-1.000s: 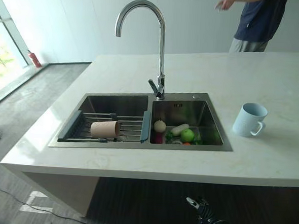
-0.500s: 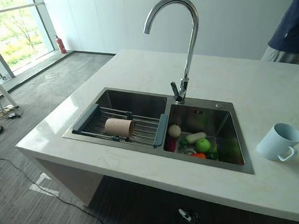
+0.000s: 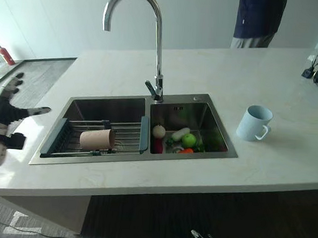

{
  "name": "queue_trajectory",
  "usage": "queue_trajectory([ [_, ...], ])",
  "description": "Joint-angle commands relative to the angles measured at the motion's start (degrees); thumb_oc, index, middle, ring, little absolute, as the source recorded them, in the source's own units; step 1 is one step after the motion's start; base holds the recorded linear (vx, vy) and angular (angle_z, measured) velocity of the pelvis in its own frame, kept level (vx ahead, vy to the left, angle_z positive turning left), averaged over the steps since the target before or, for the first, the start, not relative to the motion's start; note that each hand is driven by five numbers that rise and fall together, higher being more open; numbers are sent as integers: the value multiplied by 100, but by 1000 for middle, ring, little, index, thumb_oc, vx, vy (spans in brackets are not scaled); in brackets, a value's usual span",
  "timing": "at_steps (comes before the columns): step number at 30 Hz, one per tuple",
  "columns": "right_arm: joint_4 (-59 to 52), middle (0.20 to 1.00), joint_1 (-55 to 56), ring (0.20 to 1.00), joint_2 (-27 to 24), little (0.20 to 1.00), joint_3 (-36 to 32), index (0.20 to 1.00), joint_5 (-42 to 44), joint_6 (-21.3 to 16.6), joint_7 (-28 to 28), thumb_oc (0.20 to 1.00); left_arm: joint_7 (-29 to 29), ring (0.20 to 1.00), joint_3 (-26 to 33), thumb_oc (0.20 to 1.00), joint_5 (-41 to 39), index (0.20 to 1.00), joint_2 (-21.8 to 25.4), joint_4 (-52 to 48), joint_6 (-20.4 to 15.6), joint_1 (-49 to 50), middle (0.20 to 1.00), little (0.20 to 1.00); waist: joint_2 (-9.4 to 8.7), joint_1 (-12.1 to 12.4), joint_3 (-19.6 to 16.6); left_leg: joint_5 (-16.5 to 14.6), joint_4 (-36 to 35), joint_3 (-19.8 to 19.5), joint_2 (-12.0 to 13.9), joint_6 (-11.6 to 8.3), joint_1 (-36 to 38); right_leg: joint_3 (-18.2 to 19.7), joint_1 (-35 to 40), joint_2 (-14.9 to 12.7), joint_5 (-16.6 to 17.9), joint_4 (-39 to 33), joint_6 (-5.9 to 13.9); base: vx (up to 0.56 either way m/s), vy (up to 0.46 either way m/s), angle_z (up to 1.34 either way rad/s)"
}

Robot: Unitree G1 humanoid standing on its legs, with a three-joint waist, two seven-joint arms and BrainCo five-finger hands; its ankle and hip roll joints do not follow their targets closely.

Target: Place the dishes in the dishwasher.

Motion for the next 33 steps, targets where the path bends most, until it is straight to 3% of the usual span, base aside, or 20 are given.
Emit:
queue_trajectory([
  [1, 3, 1000, -548, 1000, -12, 1000, 184, 1000, 342, -476, -14, 1000, 191, 1000, 233, 1000, 233, 1000, 316, 250, -7, -652, 1000, 1000, -255, 88, 539, -201, 28, -49, -9, -63, 331, 115, -167, -204, 525, 11, 182, -186, 38, -7],
  [12, -255, 1000, -432, 1000, -129, 1000, -32, 1000, 78, -416, 82, 1000, 172, 1000, 165, 1000, 420, 1000, 233, 356, 121, -247, 1000, 1000, -283, 159, 925, -108, 28, -211, -69, -69, 130, 124, -319, -201, 581, 10, 222, -41, 49, -1],
  [23, -462, 1000, -418, 1000, -96, 1000, -2, 1000, -16, -290, 95, 1000, 843, 1000, 585, 1000, 737, 1000, 198, 422, -270, 4, 1000, 1000, -311, 271, 942, -105, 28, -306, -89, -112, 74, -9, -345, -236, 573, 34, 250, -11, 26, 8],
  [28, -474, 1000, -418, 1000, -84, 1000, 44, 1000, -55, -271, 109, 1000, 1253, 1000, 626, 1000, 818, 1000, 261, 481, -658, -166, 1000, 1000, -334, 249, 978, -109, 28, -279, -92, -120, 24, 14, -416, -247, 597, 42, 267, -12, 31, 2],
  [33, -441, 1000, -495, 1000, -112, 1000, 23, 1000, -40, -300, 101, 1000, 1130, 1000, 595, 1000, 1134, 1000, 366, 337, -726, -346, 1000, 1000, -353, 230, 1027, -105, 28, -263, -93, -134, -46, 45, -500, -241, 629, 43, 285, -15, 5, 0],
])
